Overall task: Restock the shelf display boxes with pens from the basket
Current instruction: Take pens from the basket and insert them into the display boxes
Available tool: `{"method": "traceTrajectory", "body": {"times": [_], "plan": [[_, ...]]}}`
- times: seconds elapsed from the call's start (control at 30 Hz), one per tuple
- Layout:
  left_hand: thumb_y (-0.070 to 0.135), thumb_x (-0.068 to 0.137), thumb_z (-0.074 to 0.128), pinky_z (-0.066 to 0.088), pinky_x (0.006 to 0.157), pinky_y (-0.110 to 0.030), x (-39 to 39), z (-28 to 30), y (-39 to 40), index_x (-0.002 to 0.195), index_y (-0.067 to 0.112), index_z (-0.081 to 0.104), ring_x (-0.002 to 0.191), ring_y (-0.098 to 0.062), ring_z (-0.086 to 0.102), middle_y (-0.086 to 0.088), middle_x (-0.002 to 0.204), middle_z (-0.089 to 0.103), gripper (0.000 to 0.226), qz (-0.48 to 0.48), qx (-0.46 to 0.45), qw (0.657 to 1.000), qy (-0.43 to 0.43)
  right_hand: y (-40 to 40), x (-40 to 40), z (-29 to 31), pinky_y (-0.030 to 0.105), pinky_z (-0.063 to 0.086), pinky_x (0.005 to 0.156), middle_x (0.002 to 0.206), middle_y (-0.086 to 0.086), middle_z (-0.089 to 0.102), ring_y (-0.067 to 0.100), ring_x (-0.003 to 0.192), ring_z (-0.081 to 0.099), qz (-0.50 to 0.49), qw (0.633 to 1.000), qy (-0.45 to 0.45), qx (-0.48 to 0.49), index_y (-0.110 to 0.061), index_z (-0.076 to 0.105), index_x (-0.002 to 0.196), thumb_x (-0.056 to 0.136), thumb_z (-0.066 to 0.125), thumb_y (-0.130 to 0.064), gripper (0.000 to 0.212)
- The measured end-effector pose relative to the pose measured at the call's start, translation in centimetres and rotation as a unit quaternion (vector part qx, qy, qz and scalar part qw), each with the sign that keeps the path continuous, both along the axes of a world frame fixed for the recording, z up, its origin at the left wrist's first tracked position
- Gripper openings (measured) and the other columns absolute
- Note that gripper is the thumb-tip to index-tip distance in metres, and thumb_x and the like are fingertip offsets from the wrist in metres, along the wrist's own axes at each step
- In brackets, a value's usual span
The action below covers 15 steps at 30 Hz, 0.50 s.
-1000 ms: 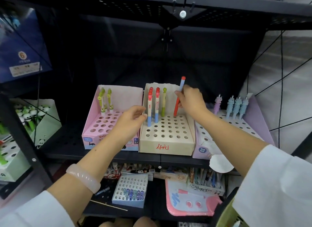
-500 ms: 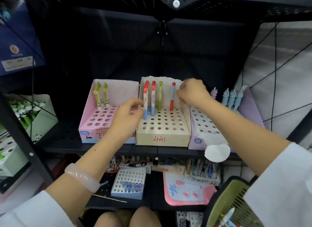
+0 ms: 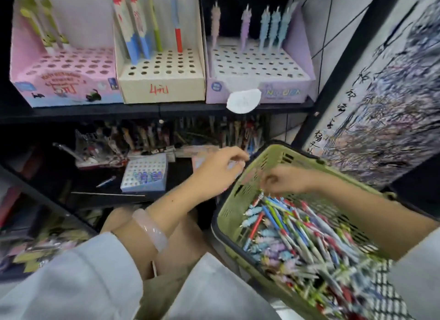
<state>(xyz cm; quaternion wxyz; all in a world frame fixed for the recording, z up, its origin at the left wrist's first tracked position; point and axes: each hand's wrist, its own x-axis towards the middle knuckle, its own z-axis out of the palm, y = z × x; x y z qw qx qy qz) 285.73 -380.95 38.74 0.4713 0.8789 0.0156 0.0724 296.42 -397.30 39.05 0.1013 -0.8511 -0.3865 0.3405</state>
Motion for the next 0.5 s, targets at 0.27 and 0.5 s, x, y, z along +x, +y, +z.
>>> {"method": "traceTrajectory", "body": {"times": [0.27,0.5], "plan": [[0.011,0.095,0.047,0.011,0.08,0.012,0.2,-4.5,-3.0,0.109,0.013,0.062,0.118,0.006,0.031,0.002,0.137,0.046,0.021,-0.046,0.073,0.996,0.016,-6.1,0.6,-15.2,0.043,0.037,0.102,0.148,0.016,0.027,0.032,0.132,0.034,-0.139,0.968,-0.084,-0.189,-0.009,0.013,0.147,0.084,0.058,-0.052,0.088],[0.005,0.091,0.05,0.012,0.085,0.01,0.4,-5.4,-3.3,0.102,0.014,0.066,0.114,0.003,0.035,0.006,0.128,0.048,0.021,-0.022,0.06,0.998,0.007,-5.3,-0.3,-18.3,0.05,0.024,0.109,0.132,0.011,0.047,0.036,0.138,0.02,-0.172,0.947,-0.107,-0.25,-0.014,0.052,0.104,0.086,0.055,-0.049,0.039]]}}
